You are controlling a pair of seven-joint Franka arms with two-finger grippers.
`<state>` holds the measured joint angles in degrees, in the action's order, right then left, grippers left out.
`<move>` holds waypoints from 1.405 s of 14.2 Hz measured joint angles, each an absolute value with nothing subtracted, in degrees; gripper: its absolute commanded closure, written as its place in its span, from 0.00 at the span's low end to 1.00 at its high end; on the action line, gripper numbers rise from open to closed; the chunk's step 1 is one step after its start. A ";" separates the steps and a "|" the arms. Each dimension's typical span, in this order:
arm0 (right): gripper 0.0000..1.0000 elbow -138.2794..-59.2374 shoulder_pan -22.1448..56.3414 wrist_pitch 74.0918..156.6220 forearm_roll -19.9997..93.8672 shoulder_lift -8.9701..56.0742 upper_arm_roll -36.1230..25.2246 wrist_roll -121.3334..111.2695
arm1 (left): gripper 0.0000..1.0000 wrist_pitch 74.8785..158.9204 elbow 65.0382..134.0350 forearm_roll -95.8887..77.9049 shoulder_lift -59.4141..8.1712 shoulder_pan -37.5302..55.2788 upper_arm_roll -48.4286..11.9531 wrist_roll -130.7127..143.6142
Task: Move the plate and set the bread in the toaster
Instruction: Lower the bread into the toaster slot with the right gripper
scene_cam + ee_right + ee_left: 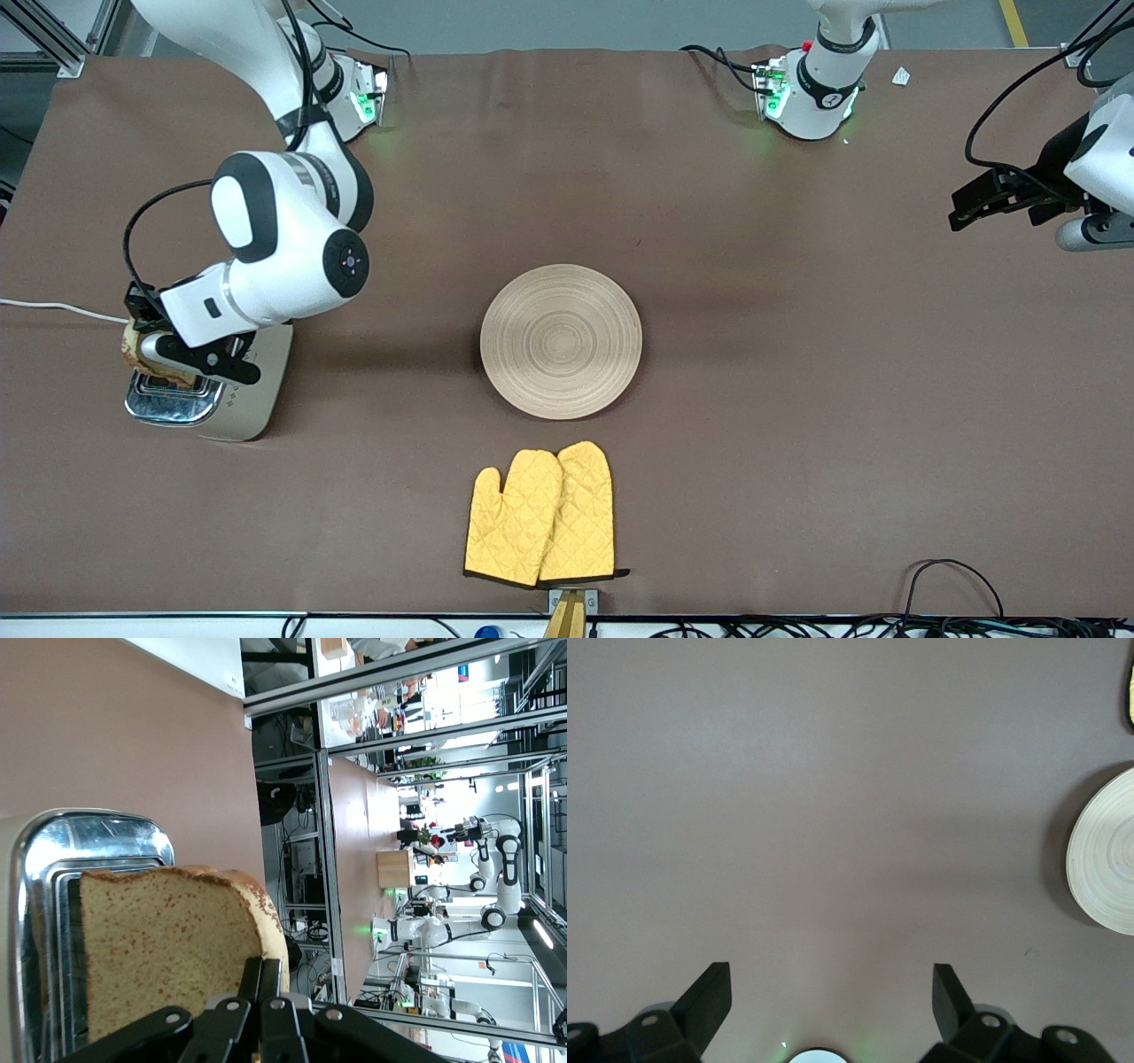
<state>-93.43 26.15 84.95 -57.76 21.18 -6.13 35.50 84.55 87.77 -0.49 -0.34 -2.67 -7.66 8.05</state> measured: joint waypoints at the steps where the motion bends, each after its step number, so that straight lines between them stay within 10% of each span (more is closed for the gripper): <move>1: 1.00 -93.67 25.62 85.04 -57.77 21.76 -6.13 35.50 | 0.00 84.61 87.81 -0.49 -0.36 -2.65 -7.66 8.06; 20: 1.00 -97.34 22.94 89.31 -57.84 22.86 -6.10 35.92 | 0.00 85.04 87.97 -0.48 -0.77 -2.51 -7.68 8.11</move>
